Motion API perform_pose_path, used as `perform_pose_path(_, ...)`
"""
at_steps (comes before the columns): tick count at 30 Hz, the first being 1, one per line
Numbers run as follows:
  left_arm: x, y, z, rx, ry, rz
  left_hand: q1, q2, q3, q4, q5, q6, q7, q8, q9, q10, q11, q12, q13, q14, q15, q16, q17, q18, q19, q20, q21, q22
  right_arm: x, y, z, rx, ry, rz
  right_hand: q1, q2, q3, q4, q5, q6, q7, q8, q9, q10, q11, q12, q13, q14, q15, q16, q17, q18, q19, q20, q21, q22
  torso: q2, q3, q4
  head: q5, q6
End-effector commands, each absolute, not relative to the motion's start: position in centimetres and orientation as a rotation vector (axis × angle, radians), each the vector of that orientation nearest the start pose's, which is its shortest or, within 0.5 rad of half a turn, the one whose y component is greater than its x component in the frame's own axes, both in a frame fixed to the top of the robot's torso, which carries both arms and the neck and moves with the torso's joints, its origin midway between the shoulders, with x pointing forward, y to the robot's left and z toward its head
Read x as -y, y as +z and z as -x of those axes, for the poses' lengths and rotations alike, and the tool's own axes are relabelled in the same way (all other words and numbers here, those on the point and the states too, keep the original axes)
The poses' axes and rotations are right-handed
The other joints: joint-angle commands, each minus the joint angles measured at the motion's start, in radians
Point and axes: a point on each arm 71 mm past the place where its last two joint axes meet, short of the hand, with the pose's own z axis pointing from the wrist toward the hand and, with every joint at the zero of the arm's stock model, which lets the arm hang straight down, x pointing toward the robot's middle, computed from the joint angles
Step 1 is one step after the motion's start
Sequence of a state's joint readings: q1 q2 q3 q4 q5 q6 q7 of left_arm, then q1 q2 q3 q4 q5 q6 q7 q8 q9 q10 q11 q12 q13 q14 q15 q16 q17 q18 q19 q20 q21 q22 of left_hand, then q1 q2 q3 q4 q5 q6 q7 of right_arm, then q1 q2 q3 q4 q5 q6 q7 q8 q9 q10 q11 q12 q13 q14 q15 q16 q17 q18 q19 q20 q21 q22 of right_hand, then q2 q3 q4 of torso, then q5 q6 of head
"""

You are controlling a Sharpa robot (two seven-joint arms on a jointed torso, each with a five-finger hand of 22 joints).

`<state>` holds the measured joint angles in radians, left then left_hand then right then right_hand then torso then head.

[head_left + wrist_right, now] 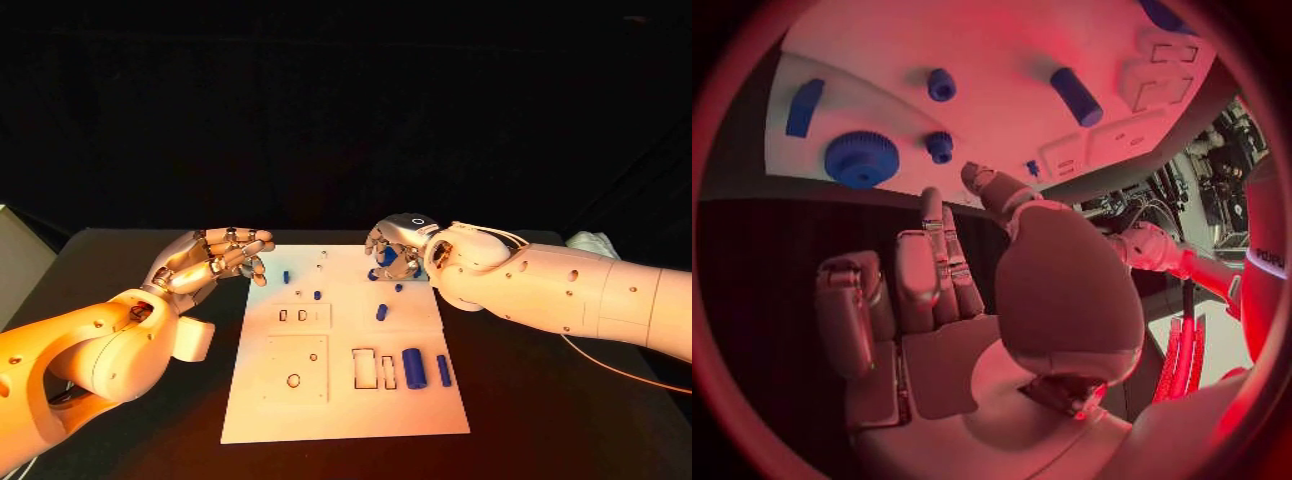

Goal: Assemble the parts on the task board

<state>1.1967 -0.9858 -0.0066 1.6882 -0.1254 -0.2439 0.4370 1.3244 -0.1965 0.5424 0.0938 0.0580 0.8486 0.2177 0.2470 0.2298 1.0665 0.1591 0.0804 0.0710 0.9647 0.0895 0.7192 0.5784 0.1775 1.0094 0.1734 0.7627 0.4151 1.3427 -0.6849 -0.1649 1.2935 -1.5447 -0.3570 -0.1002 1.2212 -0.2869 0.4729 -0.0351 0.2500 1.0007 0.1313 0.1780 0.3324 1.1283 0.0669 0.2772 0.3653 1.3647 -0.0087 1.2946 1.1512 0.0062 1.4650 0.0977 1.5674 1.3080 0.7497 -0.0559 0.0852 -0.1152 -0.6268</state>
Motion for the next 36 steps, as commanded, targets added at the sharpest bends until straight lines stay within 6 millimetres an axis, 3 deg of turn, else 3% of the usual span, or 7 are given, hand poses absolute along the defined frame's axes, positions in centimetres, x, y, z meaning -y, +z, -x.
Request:
perform_pose_path(1, -22.08, -14.75, -45.63, -1.437, -1.68, 0.908, -0.008, 0.001, -0.003, 0.001, -0.005, -0.01, 0.007, -0.007, 0.001, -0.005, 0.0, -0.005, 0.001, -0.009, -0.001, 0.004, -0.001, 0.003, -0.009, -0.002, 0.005, 0.001, 18.72, -16.6, -53.7, -1.595, 0.434, 0.317, -0.012, 0.001, -0.026, 0.013, 0.003, -0.005, -0.003, 0.004, 0.011, -0.038, -0.006, 0.089, 0.087, 0.015, -0.003, 0.022, 0.013, -0.006, 0.106, -0.008, 0.003, 0.263, 0.01, -0.0045, 0.0023, -0.002, 0.002)
perform_pose_path(7, -22.03, -14.76, -45.59, -1.442, -1.68, 0.909, -0.009, 0.002, -0.003, 0.002, -0.004, -0.011, 0.008, -0.008, 0.001, -0.007, 0.001, -0.005, 0.001, -0.011, -0.001, 0.003, -0.002, 0.003, -0.01, -0.001, 0.005, 0.001, 18.78, -16.8, -53.77, -1.611, 0.424, 0.319, -0.009, 0.004, -0.045, 0.027, 0.002, -0.014, -0.001, -0.001, 0.019, -0.086, -0.003, 0.145, 0.149, 0.015, 0.0, 0.029, 0.01, -0.006, 0.106, -0.007, 0.003, 0.263, 0.019, -0.01, 0.0048, -0.005, 0.004)
perform_pose_path(17, -22.07, -14.76, -45.52, -1.445, -1.677, 0.912, -0.009, 0.003, -0.004, 0.002, -0.005, -0.012, 0.008, -0.008, 0.001, -0.008, 0.001, -0.005, 0.001, -0.012, 0.0, 0.002, -0.002, 0.003, -0.012, -0.001, 0.005, 0.001, 18.85, -16.92, -53.94, -1.611, 0.415, 0.322, 0.01, 0.014, -0.024, 0.029, 0.015, -0.007, 0.0, 0.002, 0.024, -0.111, 0.0, 0.14, 0.148, 0.015, 0.003, 0.031, 0.005, -0.006, 0.106, -0.003, 0.003, 0.263, 0.032, -0.015, 0.0097, -0.008, 0.012)
perform_pose_path(24, -22.13, -14.75, -45.47, -1.447, -1.675, 0.913, -0.009, 0.005, -0.003, 0.002, -0.004, -0.013, 0.009, -0.008, 0.002, -0.01, 0.002, -0.005, 0.001, -0.014, 0.0, 0.002, -0.003, 0.004, -0.014, 0.0, 0.005, 0.002, 19.0, -16.9, -54.0, -1.606, 0.413, 0.32, 0.025, 0.024, 0.027, 0.032, 0.03, 0.006, 0.0, 0.007, 0.031, -0.12, 0.003, 0.12, 0.129, 0.014, 0.004, 0.028, -0.004, -0.006, 0.106, -0.001, 0.003, 0.263, 0.04, -0.016, 0.0105, -0.009, 0.017)
perform_pose_path(31, -22.18, -14.76, -45.46, -1.448, -1.673, 0.914, -0.009, 0.008, -0.002, 0.002, -0.004, -0.014, 0.009, -0.008, 0.002, -0.01, 0.002, -0.005, 0.001, -0.014, 0.0, 0.002, -0.004, 0.004, -0.016, 0.001, 0.006, 0.002, 18.93, -16.88, -53.95, -1.606, 0.429, 0.318, 0.025, 0.024, 0.087, 0.035, 0.089, 0.016, -0.001, 0.011, 0.04, -0.101, 0.002, 0.09, 0.093, 0.019, 0.002, 0.024, -0.019, -0.006, 0.106, -0.002, 0.003, 0.263, 0.05, -0.0176, 0.0112, -0.01, 0.021)
perform_pose_path(36, -22.18, -14.78, -45.48, -1.45, -1.672, 0.915, -0.009, 0.008, -0.002, 0.002, -0.004, -0.014, 0.009, -0.008, 0.002, -0.01, 0.002, -0.005, 0.001, -0.014, 0.0, 0.002, -0.004, 0.004, -0.016, 0.001, 0.006, 0.002, 18.83, -16.94, -53.87, -1.617, 0.445, 0.316, 0.034, 0.034, 0.133, 0.029, 0.094, 0.029, -0.006, 0.019, 0.052, -0.075, -0.003, 0.069, 0.067, 0.025, -0.002, 0.018, -0.032, -0.006, 0.106, -0.007, 0.003, 0.263, 0.052, -0.0189, 0.0132, -0.014, 0.022)
